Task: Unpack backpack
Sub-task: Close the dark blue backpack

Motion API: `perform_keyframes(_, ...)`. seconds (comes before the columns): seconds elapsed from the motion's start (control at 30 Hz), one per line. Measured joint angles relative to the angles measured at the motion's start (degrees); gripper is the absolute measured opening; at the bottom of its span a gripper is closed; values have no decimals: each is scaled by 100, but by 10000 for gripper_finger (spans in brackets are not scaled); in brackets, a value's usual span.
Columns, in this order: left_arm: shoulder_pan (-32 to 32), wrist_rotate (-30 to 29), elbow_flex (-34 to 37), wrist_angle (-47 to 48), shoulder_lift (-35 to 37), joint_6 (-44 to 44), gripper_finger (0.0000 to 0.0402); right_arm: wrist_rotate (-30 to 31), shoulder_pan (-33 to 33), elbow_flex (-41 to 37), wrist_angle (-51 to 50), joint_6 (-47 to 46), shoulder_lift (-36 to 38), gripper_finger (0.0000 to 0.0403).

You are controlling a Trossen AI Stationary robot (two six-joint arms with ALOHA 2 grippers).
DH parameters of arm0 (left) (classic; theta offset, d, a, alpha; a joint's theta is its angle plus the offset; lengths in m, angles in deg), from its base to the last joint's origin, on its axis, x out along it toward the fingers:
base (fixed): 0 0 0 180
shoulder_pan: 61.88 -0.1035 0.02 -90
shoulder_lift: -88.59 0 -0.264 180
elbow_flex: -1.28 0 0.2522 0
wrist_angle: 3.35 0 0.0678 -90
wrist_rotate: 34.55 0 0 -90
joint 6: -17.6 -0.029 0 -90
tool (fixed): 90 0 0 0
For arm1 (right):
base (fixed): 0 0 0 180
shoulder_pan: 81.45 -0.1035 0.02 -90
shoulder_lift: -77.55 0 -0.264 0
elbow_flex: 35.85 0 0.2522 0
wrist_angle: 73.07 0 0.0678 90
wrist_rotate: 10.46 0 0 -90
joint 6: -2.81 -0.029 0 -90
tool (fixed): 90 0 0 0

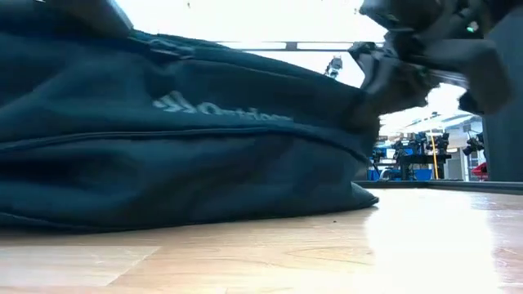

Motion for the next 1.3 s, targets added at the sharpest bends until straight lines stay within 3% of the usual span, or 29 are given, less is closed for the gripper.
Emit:
perform_keyframes(0.2, 224, -10, 0, 420, 0, 742, 0, -335, 213, -407, -1088, -866, 407, 0)
perform_keyframes(0.5, 223, 36, 0, 164, 0, 724, 0, -449, 1384, -1801, -764, -1386, 2116, 0)
perform_keyframes(0.67, 22, 149, 0, -349, 0, 60, 0, -1806, 1800, -2046, -515, -1333, 3138, 10)
perform_keyframes(0.77, -167, 199, 0, -623, 0, -368, 0, -2525, 1622, -2043, -142, -1309, 3685, 29)
perform_keyframes(0.97, -536, 333, 0, -990, 2, -946, 0, -2810, 894, -2041, 971, -846, 4269, 92)
perform_keyframes(1.3, -809, 474, -1, -1281, 2, -1536, 0, -2330, 202, -2026, 2373, -180, 4095, 215)
